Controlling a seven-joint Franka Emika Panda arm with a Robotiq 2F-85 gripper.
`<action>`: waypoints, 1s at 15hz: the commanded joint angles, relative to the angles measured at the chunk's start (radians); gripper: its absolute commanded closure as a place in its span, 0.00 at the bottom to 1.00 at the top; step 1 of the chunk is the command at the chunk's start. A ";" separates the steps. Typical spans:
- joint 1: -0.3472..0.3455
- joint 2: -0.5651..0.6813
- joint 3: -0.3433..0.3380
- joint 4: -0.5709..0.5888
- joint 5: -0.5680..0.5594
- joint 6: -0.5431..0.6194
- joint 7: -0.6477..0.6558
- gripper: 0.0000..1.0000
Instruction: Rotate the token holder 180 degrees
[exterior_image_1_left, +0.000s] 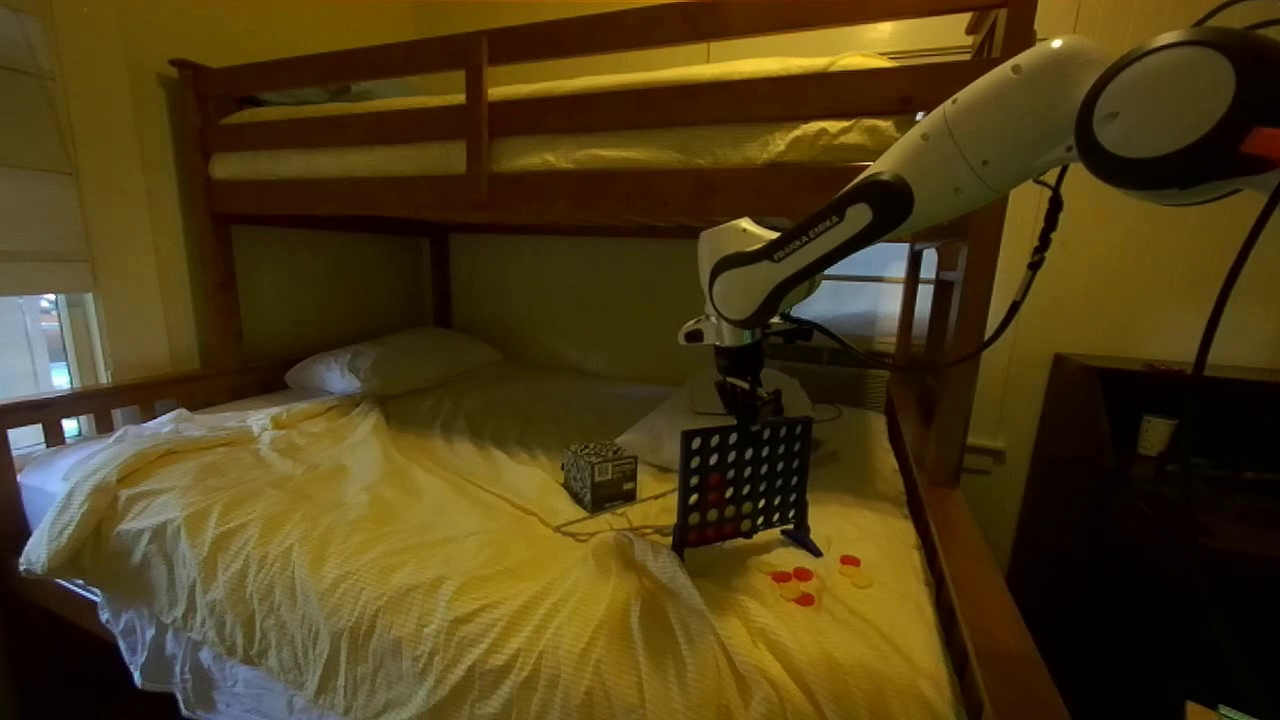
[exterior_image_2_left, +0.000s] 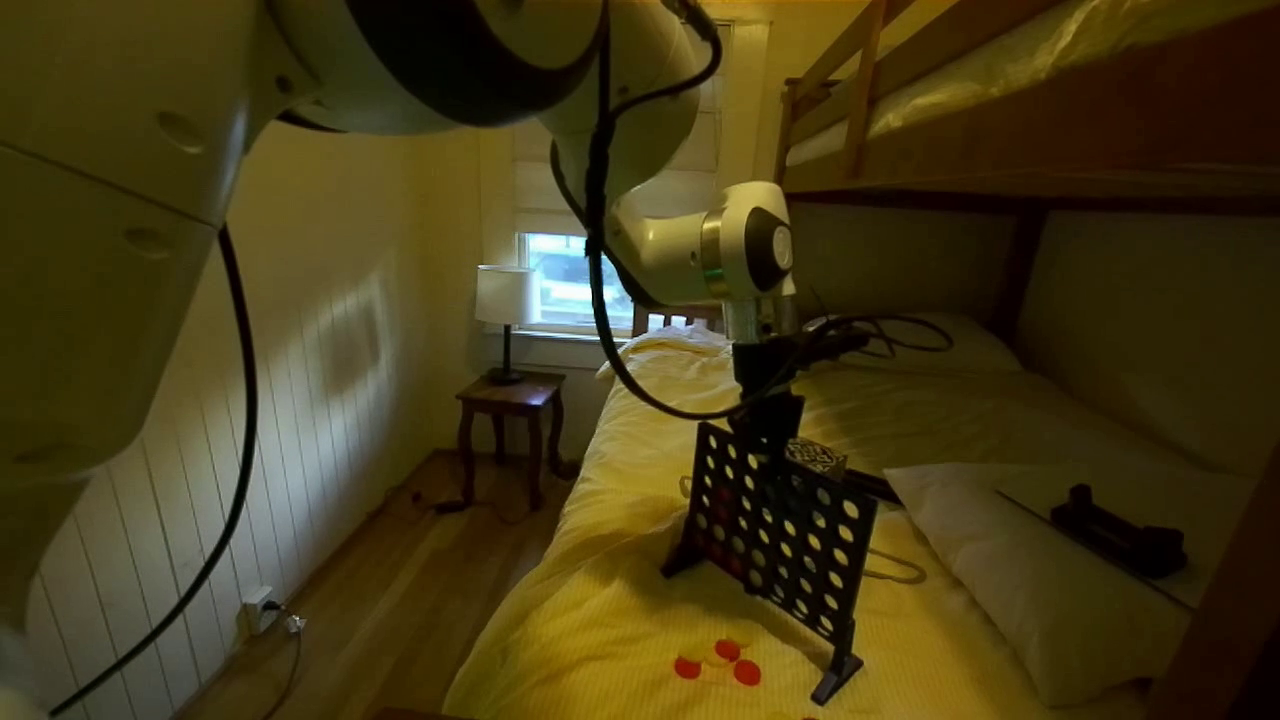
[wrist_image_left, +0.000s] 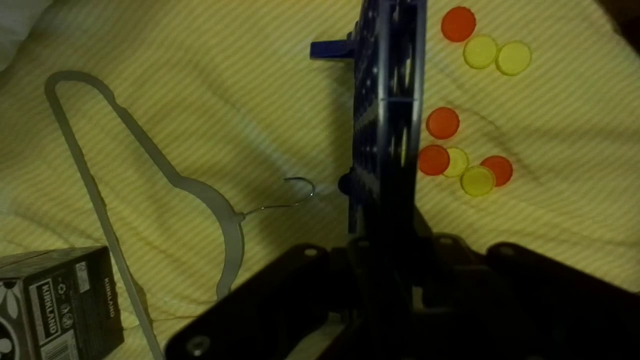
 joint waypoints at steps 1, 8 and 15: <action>0.021 0.001 -0.012 0.009 -0.052 0.003 0.027 0.57; 0.031 -0.003 -0.009 0.003 -0.118 0.012 0.011 0.08; 0.030 -0.015 -0.007 -0.003 -0.118 0.020 0.022 0.00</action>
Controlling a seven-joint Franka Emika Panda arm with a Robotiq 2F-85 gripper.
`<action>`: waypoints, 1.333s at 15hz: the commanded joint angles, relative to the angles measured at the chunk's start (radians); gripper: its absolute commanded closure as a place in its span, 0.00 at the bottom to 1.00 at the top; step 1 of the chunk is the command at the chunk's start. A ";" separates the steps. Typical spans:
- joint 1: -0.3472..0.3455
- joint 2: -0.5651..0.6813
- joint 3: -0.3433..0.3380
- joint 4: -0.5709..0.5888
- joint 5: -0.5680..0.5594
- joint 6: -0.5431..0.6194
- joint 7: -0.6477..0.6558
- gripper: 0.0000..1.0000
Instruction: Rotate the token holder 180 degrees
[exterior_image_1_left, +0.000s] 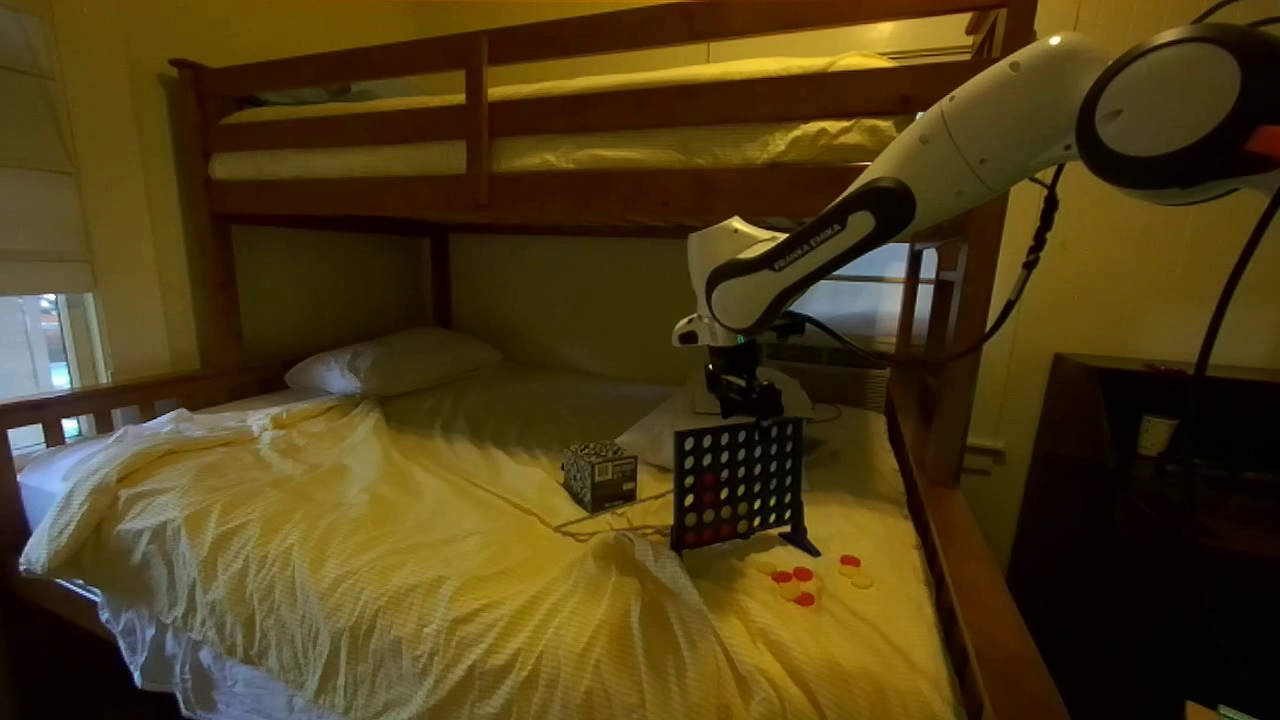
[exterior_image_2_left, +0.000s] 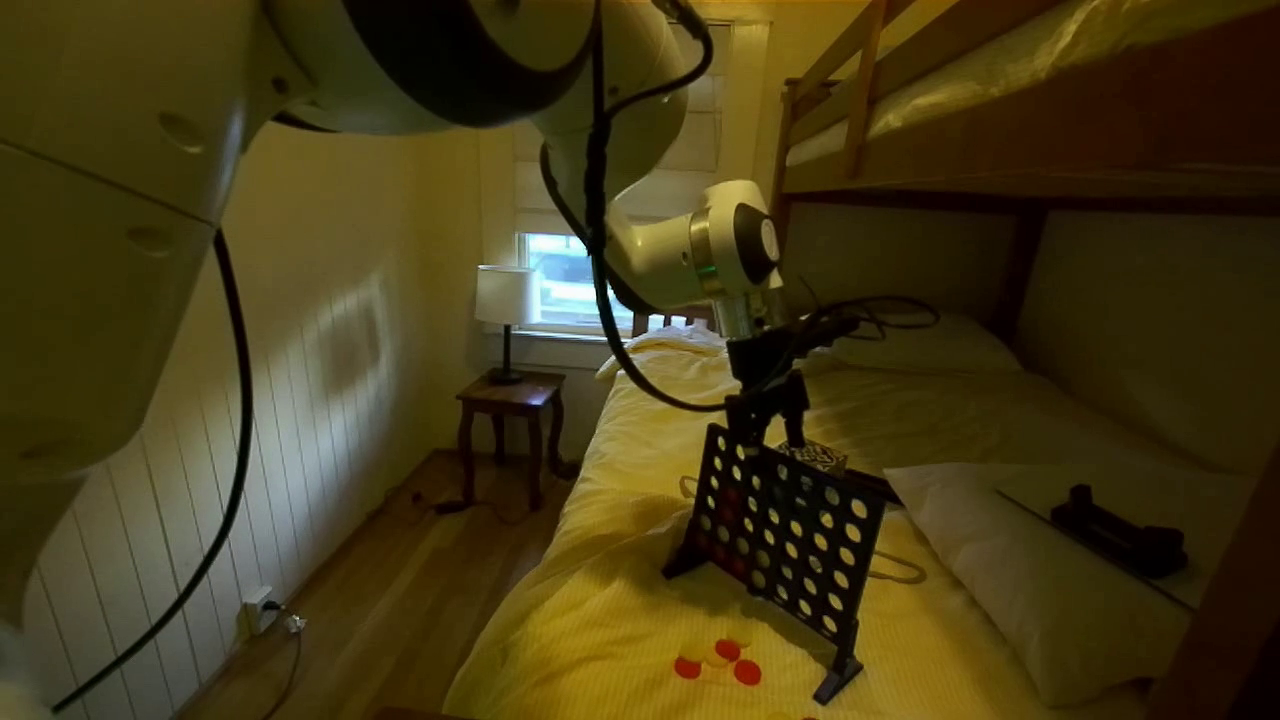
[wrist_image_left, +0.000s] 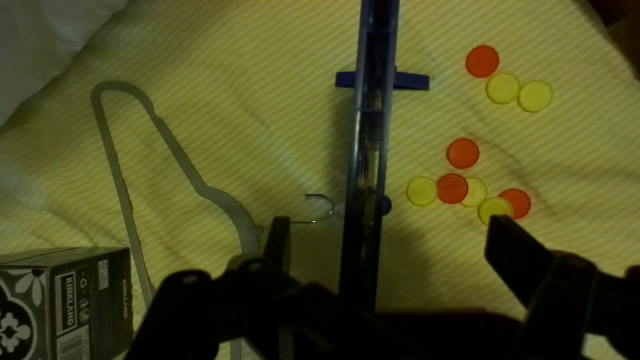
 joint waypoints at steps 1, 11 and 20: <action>0.002 -0.017 0.000 0.005 0.031 -0.027 0.034 0.00; -0.012 -0.092 0.022 0.023 0.326 -0.283 0.384 0.00; -0.036 -0.168 -0.004 -0.070 0.424 -0.199 0.764 0.00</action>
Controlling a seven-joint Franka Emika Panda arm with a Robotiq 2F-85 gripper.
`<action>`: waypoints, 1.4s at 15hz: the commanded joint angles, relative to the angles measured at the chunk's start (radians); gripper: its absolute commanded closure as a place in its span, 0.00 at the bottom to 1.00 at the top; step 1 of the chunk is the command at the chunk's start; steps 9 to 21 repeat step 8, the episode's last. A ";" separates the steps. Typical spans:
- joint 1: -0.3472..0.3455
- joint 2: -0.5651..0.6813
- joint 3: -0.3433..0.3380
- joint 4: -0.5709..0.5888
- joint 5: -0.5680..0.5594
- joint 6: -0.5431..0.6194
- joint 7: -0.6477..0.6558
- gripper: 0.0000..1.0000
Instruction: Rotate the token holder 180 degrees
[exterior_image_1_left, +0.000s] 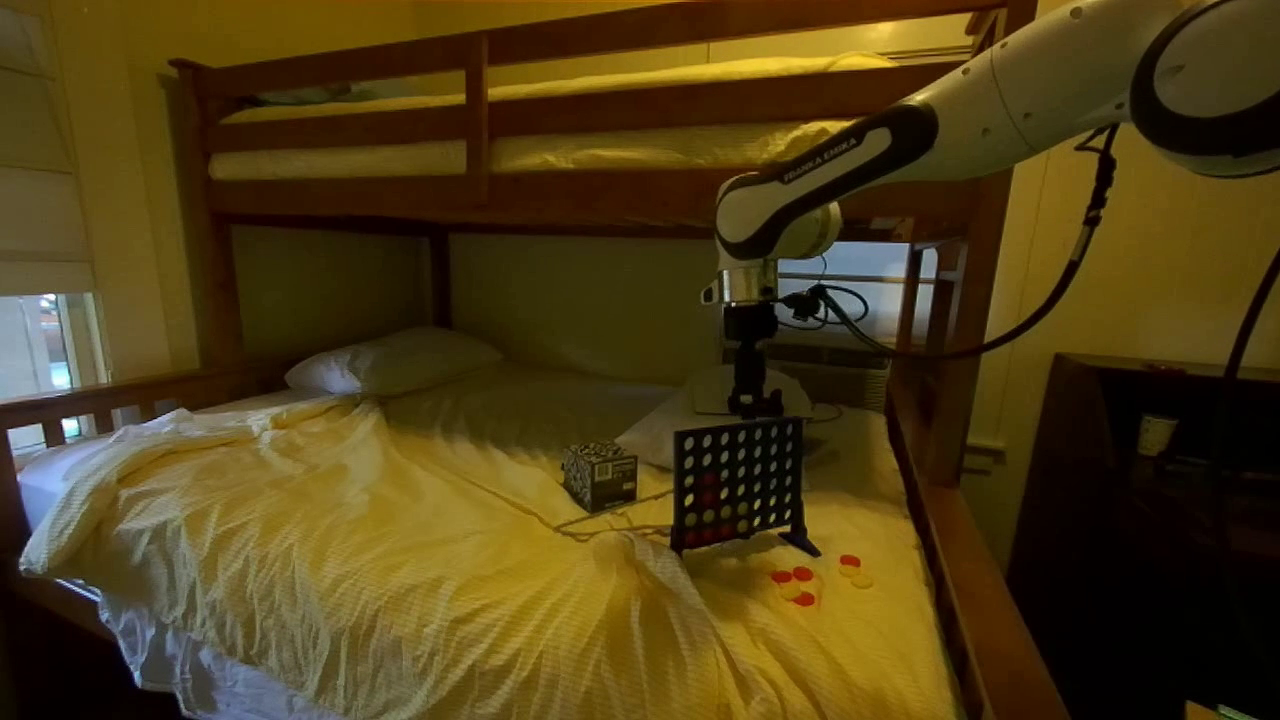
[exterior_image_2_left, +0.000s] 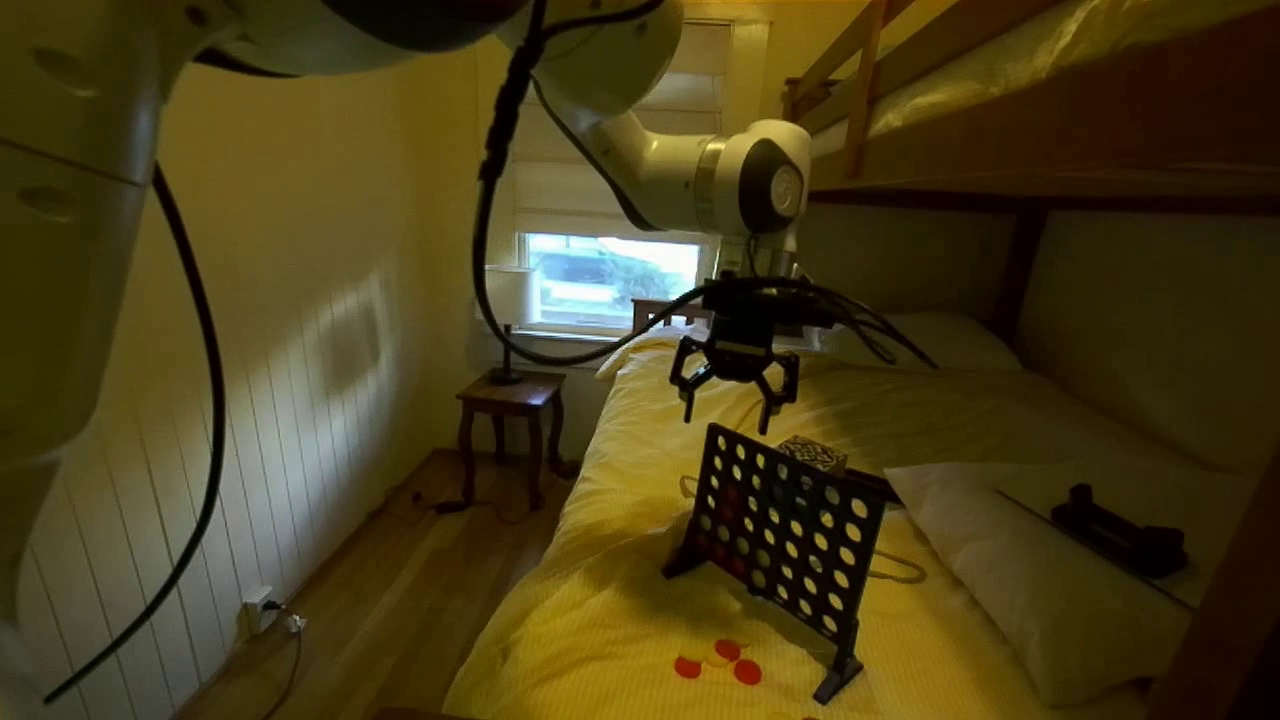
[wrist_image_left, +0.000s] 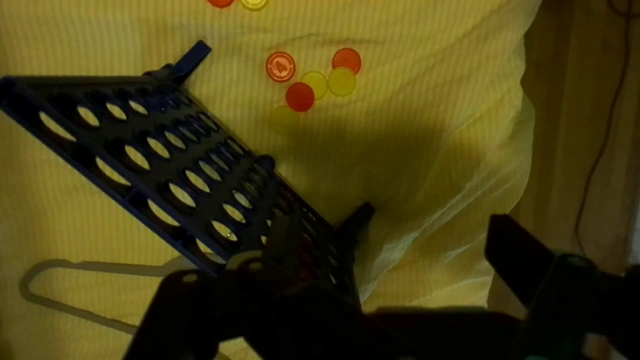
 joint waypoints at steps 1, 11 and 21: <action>-0.009 -0.068 -0.012 -0.091 0.037 0.051 0.160 0.00; -0.008 -0.076 -0.037 -0.128 0.008 0.151 0.329 0.00; -0.008 -0.076 -0.037 -0.128 0.008 0.151 0.329 0.00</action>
